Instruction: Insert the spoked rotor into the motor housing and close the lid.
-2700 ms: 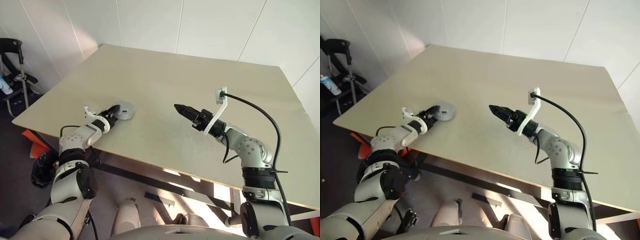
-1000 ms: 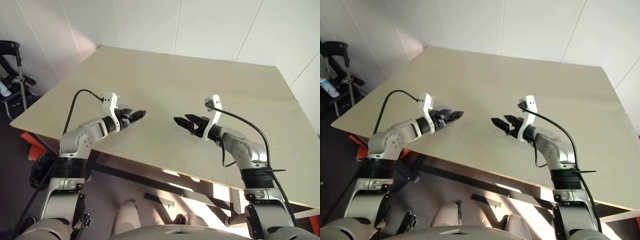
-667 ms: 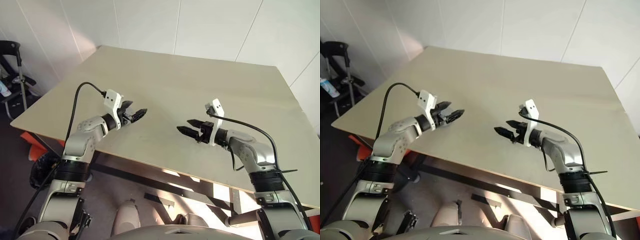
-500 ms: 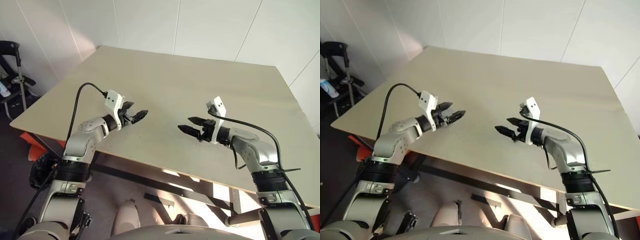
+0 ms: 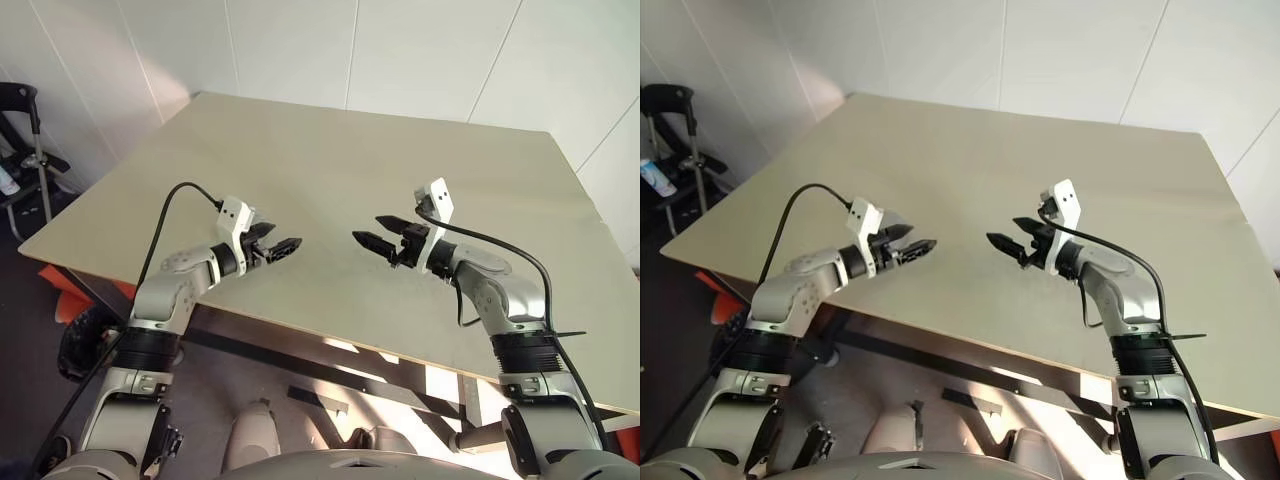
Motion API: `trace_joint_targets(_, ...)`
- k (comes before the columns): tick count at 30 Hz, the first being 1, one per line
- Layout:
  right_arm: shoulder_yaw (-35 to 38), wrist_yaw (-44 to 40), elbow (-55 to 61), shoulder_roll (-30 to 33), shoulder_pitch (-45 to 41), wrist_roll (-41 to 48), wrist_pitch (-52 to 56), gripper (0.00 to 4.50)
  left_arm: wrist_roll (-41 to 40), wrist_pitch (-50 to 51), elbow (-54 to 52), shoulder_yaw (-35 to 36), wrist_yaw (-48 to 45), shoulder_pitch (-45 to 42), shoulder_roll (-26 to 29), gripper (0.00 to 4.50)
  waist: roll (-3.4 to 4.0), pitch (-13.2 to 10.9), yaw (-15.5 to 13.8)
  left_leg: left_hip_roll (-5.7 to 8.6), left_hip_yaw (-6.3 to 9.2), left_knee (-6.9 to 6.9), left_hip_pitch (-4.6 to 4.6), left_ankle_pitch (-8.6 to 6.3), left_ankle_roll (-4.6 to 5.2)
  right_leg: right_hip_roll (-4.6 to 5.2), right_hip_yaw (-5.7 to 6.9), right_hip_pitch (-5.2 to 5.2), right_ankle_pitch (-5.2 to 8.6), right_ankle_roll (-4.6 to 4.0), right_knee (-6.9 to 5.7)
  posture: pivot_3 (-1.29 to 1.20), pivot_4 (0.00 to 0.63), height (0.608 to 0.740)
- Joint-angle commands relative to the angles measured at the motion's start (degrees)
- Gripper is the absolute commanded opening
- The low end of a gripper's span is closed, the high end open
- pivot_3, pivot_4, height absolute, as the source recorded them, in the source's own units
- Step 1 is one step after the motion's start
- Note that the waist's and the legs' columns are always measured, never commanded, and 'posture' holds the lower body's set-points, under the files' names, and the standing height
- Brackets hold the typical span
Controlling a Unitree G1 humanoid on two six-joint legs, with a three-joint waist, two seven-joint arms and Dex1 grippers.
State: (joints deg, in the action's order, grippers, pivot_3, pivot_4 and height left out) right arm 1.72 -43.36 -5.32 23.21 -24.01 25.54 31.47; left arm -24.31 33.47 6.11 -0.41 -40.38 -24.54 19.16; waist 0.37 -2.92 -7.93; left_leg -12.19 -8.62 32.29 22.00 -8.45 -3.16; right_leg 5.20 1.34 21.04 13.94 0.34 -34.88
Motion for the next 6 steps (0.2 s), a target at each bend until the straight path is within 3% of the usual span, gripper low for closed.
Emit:
trace_joint_targets(1,1.5,-1.2,2.5,-0.4,-0.6,2.3,-0.1,4.4,-1.8,0.9,-1.9,1.0,-0.4,-1.6,-0.6,4.5,0.0,0.0,0.1,0.0,0.0,-0.01,0.01,0.0,0.01,0.0,0.0,0.02,0.0,0.0,0.0,0.0,0.0,0.74)
trace_joint_targets(6,0.0,-0.6,2.8,0.0,0.1,0.0,-1.6,4.4,-1.7,1.8,-1.6,1.7,1.8,-2.3,-1.6,4.5,0.0,0.0,0.5,0.0,0.0,0.0,0.01,-0.06,0.12,0.0,0.0,0.01,0.0,-0.01,0.0,0.0,0.0,0.74)
